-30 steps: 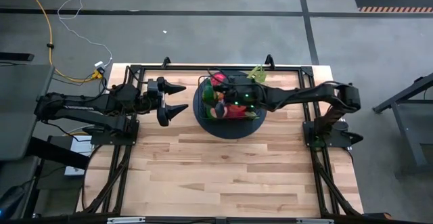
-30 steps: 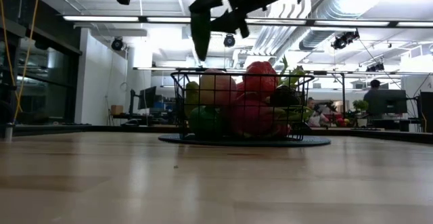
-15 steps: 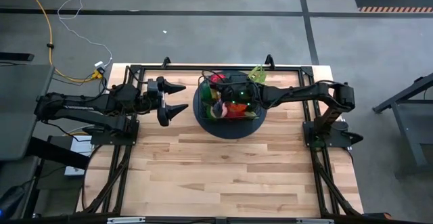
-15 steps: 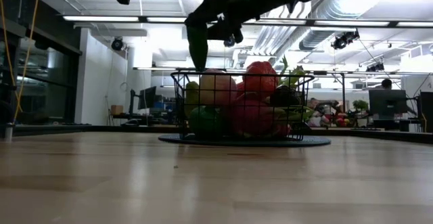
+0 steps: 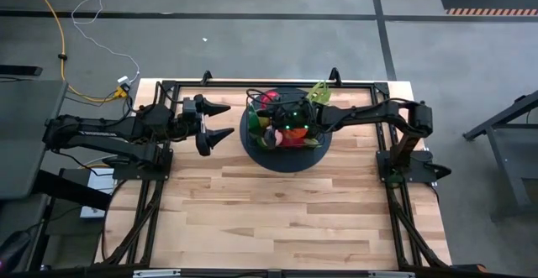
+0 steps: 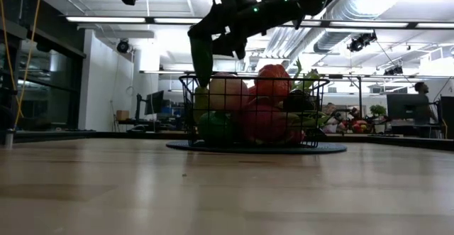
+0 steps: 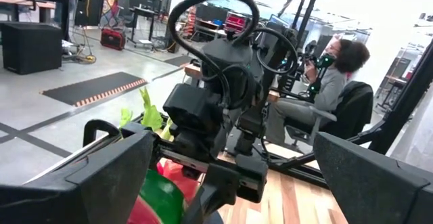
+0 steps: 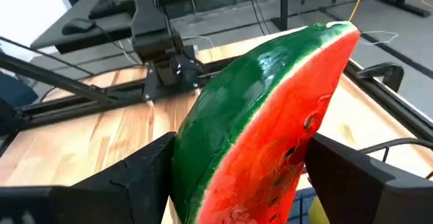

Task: Build produce basket
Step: Put the watermelon into the wire basket, then return to home position

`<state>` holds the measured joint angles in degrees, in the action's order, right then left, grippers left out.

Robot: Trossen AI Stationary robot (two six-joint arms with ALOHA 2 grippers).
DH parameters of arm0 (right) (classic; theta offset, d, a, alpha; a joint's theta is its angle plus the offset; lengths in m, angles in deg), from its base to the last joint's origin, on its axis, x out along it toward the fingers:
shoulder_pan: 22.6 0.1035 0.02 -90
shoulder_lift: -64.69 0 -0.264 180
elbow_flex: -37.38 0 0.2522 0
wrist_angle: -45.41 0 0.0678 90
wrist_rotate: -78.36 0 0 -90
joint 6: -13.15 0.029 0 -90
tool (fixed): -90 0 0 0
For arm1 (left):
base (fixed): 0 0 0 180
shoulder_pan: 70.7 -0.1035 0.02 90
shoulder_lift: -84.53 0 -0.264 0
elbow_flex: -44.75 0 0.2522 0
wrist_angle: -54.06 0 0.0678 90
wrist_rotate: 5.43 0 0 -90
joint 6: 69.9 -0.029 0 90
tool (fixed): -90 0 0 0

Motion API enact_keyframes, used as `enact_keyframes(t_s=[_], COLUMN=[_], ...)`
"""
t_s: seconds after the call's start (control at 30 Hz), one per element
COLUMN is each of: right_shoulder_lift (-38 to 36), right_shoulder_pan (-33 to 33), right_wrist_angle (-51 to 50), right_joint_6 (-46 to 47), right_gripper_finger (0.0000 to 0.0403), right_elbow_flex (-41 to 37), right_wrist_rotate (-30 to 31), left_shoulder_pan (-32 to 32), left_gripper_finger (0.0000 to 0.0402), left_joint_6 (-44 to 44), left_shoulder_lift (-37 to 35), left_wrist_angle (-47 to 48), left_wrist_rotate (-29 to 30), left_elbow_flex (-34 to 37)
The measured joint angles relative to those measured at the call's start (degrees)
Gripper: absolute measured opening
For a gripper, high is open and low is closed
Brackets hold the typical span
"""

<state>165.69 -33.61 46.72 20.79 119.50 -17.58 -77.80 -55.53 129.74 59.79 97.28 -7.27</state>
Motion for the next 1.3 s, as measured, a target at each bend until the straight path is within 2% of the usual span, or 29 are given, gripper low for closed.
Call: enact_keyframes(t_s=[0.27,0.6,0.77,0.9,1.2,1.3], right_shoulder_lift=[0.17,0.17,-1.09,-5.82,-23.17,-29.73], right_shoulder_pan=[0.00,0.04,-0.37,-1.94,-5.14,-4.34], right_wrist_angle=[-0.61,-0.85,-1.31,-3.89,-26.89,-28.21], right_joint_6=[-0.12,-0.83,-1.20,-2.79,-2.61,-3.49], right_gripper_finger=[0.0295,0.0392,0.0392,0.0394,0.0394,0.0394], right_elbow_flex=[0.00,-0.02,-0.09,-0.09,-0.37,-4.06], right_wrist_rotate=[0.05,2.52,2.80,2.21,-6.52,-7.74], left_shoulder_pan=[0.00,0.00,0.00,0.01,0.00,0.00], left_gripper_finger=[0.0397,0.0397,0.0397,0.0397,0.0397,0.0397], left_joint_6=[0.00,0.00,0.00,0.00,0.31,0.92], left_shoulder_lift=[0.00,0.00,0.00,0.00,0.00,0.00], left_wrist_angle=[0.02,0.02,0.02,0.02,0.07,0.09], left_wrist_rotate=[0.13,0.13,0.13,0.13,1.37,-0.43], left_elbow_flex=[0.00,0.00,0.00,0.00,0.00,0.00])
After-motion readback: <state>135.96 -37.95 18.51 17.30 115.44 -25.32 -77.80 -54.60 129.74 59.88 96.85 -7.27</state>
